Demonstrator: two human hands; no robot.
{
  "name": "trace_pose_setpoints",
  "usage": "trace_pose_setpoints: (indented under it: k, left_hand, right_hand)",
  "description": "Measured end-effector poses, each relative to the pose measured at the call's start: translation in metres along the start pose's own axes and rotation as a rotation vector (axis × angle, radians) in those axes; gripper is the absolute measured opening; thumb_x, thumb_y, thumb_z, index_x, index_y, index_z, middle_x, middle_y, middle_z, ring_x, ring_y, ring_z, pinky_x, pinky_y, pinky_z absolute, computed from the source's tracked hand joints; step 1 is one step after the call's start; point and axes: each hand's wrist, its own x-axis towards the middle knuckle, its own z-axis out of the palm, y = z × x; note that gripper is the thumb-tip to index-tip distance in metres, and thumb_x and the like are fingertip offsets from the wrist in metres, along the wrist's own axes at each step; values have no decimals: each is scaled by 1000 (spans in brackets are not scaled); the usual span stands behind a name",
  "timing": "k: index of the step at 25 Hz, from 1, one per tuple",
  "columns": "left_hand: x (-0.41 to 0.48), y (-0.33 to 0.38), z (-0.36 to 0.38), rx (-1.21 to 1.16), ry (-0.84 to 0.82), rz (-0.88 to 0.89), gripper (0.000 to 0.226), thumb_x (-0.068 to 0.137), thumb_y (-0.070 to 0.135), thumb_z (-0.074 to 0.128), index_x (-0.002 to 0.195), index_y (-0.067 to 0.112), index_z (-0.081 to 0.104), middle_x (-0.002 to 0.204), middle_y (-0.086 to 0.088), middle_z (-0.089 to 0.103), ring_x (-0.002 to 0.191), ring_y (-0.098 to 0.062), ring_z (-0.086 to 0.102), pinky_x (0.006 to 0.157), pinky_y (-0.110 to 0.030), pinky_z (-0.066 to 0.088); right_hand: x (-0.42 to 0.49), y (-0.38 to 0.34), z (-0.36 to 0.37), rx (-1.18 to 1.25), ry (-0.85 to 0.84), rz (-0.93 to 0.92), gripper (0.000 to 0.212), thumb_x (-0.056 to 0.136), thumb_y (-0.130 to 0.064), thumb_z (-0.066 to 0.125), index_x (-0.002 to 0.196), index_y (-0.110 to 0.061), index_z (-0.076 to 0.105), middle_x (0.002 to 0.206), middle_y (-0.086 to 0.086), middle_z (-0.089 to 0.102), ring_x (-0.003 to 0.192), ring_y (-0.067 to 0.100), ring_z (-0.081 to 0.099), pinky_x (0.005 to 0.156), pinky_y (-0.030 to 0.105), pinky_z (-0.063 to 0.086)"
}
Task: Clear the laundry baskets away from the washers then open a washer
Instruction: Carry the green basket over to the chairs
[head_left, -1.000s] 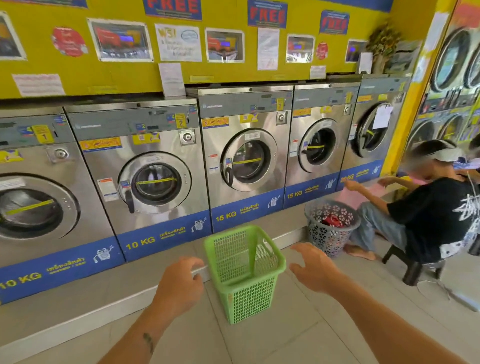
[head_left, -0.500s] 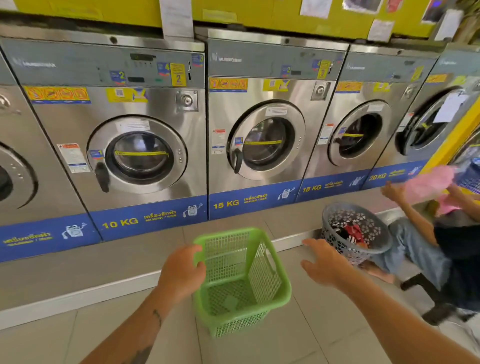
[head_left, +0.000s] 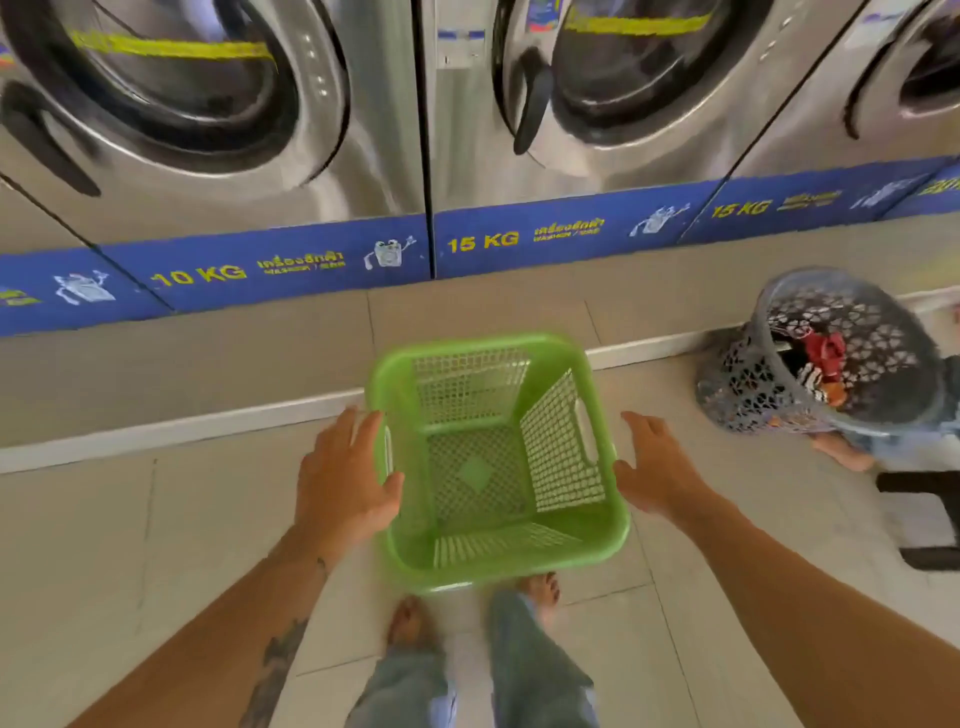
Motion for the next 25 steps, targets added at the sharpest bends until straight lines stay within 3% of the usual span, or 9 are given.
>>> trace_pose_setpoints:
  k: [5, 8, 11, 14, 17, 20, 25]
  left_hand:
    - [48, -16, 113, 30, -28, -56, 91, 80, 40, 65, 153, 19, 14, 162, -14, 3, 147, -35, 13, 115, -51, 27]
    - [61, -25, 157, 3, -34, -126, 106, 75, 20, 69, 153, 20, -3, 161, -15, -10, 148, -35, 3, 116, -52, 24]
    - [70, -27, 169, -13, -48, -162, 119, 68, 6, 67, 150, 20, -18, 160, -15, -17, 148, -35, -1, 116, -51, 26]
    - [78, -20, 142, -68, -6, -176, 115, 68, 0, 65, 152, 17, -12, 160, -12, -17, 149, -32, -2, 116, -45, 29]
    - [72, -23, 83, -113, 6, -147, 106, 68, 0, 66, 153, 9, 3, 162, -7, -12, 150, -27, 0, 116, -39, 28]
    - [44, -31, 13, -148, 4, -163, 101, 70, 0, 63, 153, 10, 6, 162, -2, -8, 149, -23, 2, 116, -40, 30]
    - [-27, -41, -104, -122, 83, -182, 97, 67, 6, 63, 152, 8, 17, 162, -7, 1, 147, -26, 14, 111, -38, 36]
  right_hand:
    - [109, 22, 85, -72, 13, -6, 79, 77, -4, 59, 145, -17, 23, 147, 8, 26, 121, 43, 41, 91, 54, 46]
    - [141, 35, 116, -165, 74, -32, 89, 72, 1, 64, 144, -23, 18, 144, 8, 22, 113, 45, 45, 76, 54, 52]
    - [158, 42, 120, -301, 67, -91, 108, 63, 2, 73, 147, -28, 11, 137, 10, 22, 95, 43, 53, 62, 50, 56]
    - [163, 26, 88, -335, 71, -124, 113, 57, 9, 72, 146, -27, 13, 131, 12, 27, 87, 34, 51, 57, 47, 56]
    - [144, -12, 33, -320, 127, -221, 107, 58, 13, 69, 146, -20, 19, 145, 10, 25, 106, 36, 51, 65, 39, 55]
    - [99, -50, -26, -362, 160, -315, 103, 65, 7, 64, 151, -13, 13, 161, 3, 8, 131, 36, 40, 94, 43, 49]
    - [8, -112, -107, -371, 192, -429, 90, 68, 1, 62, 148, -9, 23, 159, 6, 14, 127, 39, 43, 100, 45, 43]
